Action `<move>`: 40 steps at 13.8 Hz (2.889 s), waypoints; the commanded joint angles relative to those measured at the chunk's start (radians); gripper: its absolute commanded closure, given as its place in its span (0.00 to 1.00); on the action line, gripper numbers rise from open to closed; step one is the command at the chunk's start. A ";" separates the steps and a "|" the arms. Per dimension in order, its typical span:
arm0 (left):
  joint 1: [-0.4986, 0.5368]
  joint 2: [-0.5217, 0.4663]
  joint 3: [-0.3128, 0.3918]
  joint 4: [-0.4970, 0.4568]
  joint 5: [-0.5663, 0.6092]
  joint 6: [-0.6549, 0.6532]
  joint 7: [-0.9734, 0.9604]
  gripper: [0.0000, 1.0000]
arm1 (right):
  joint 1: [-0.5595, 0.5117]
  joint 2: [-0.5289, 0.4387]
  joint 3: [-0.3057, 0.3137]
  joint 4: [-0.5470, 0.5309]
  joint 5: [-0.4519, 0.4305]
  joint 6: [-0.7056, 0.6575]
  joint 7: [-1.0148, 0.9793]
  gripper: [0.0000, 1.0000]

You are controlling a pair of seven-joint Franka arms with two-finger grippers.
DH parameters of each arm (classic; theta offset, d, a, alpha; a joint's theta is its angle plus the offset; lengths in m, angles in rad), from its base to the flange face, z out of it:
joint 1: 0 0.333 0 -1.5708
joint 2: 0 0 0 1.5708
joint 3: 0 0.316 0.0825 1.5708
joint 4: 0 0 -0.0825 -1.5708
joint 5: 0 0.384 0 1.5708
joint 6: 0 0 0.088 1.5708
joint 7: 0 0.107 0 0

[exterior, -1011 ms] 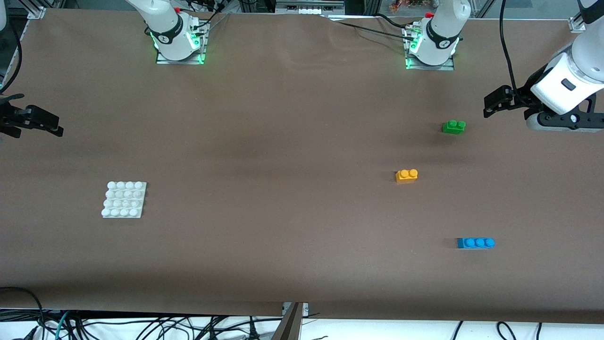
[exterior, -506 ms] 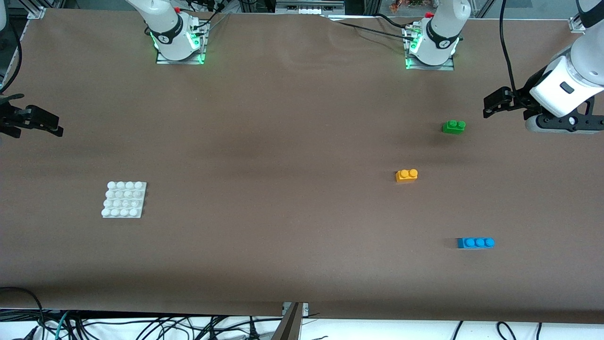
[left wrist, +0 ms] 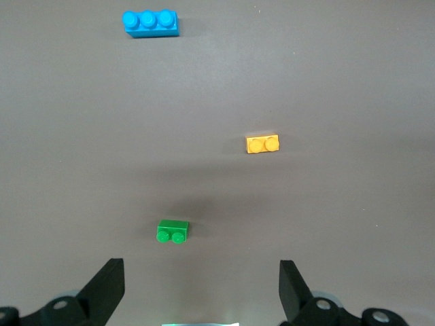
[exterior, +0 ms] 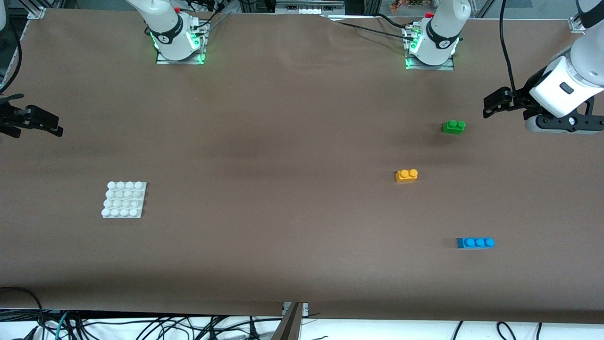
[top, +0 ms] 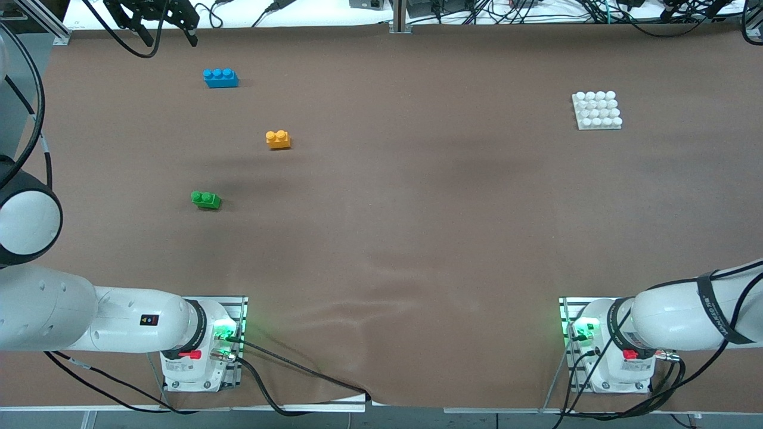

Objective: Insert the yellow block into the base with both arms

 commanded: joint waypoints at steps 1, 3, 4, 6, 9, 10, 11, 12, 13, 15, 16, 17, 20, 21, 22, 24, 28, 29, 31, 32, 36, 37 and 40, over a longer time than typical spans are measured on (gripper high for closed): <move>0.001 0.015 0.002 0.035 -0.007 -0.026 0.018 0.00 | -0.019 -0.001 0.013 0.007 -0.008 -0.005 0.006 0.00; 0.001 0.016 0.003 0.034 -0.005 -0.026 0.018 0.00 | -0.019 -0.001 0.013 0.007 -0.008 -0.004 0.008 0.00; 0.001 0.015 0.003 0.034 -0.005 -0.026 0.019 0.00 | -0.019 -0.001 0.013 0.007 -0.008 -0.004 0.008 0.00; 0.001 0.016 0.003 0.034 -0.005 -0.026 0.019 0.00 | -0.019 -0.003 0.013 0.007 -0.008 -0.004 0.010 0.00; 0.001 0.015 0.003 0.034 -0.005 -0.026 0.024 0.00 | -0.019 -0.003 0.013 0.007 -0.006 -0.005 0.011 0.00; 0.001 0.015 0.003 0.034 -0.005 -0.026 0.025 0.00 | -0.019 -0.003 0.013 0.007 -0.006 -0.005 0.013 0.00; 0.001 0.016 0.002 0.034 -0.005 -0.026 0.027 0.00 | -0.019 -0.003 0.013 0.007 -0.006 -0.005 0.013 0.00; 0.001 0.016 0.002 0.034 -0.004 -0.026 0.027 0.00 | -0.019 -0.001 0.013 0.007 -0.006 -0.005 0.013 0.00; 0.001 0.015 0.002 0.034 -0.004 -0.026 0.027 0.00 | -0.019 -0.003 0.013 0.007 -0.006 -0.005 0.013 0.00; 0.001 0.015 0.003 0.034 -0.004 -0.026 0.019 0.00 | -0.019 -0.003 0.013 0.010 -0.004 -0.005 0.013 0.00; 0.001 0.015 0.002 0.034 -0.004 -0.026 0.021 0.00 | -0.019 -0.001 0.013 0.010 -0.004 -0.005 0.013 0.00; 0.001 0.016 0.003 0.035 -0.004 -0.026 0.025 0.00 | -0.021 -0.001 0.013 0.007 -0.004 -0.005 0.013 0.00; 0.001 0.016 0.002 0.034 -0.004 -0.026 0.022 0.00 | -0.021 -0.001 0.013 0.007 -0.006 -0.004 0.008 0.00; 0.001 0.016 0.003 0.035 -0.004 -0.026 0.025 0.00 | -0.021 -0.001 0.013 0.007 -0.004 -0.004 0.006 0.00; 0.001 0.016 0.003 0.035 -0.005 -0.026 0.024 0.00 | -0.021 -0.001 0.013 0.007 -0.004 -0.004 0.008 0.00; 0.001 0.016 0.003 0.035 -0.005 -0.026 0.022 0.00 | -0.019 -0.001 0.013 0.007 -0.006 -0.004 0.008 0.00; 0.001 0.016 0.003 0.035 -0.004 -0.026 0.025 0.00 | -0.036 0.026 0.007 0.007 -0.011 0.004 -0.004 0.00; 0.001 0.016 0.003 0.034 -0.004 -0.026 0.027 0.00 | -0.036 0.046 0.007 0.007 -0.021 0.013 -0.004 0.00; 0.001 0.016 0.003 0.035 -0.005 -0.026 0.030 0.00 | -0.039 0.072 0.006 0.007 -0.043 0.019 -0.004 0.00; 0.001 0.016 0.003 0.035 -0.005 -0.026 0.029 0.00 | -0.047 0.089 0.000 0.007 -0.052 0.021 -0.004 0.00; 0.001 0.016 0.003 0.035 -0.005 -0.026 0.030 0.00 | -0.091 0.186 -0.004 -0.005 -0.075 0.056 -0.004 0.00; 0.001 0.016 0.003 0.035 -0.004 -0.026 0.030 0.00 | -0.096 0.215 -0.003 -0.017 -0.075 0.088 -0.006 0.00; 0.002 0.016 0.003 0.034 -0.005 -0.026 0.032 0.00 | -0.099 0.255 -0.008 -0.100 -0.072 0.214 -0.009 0.00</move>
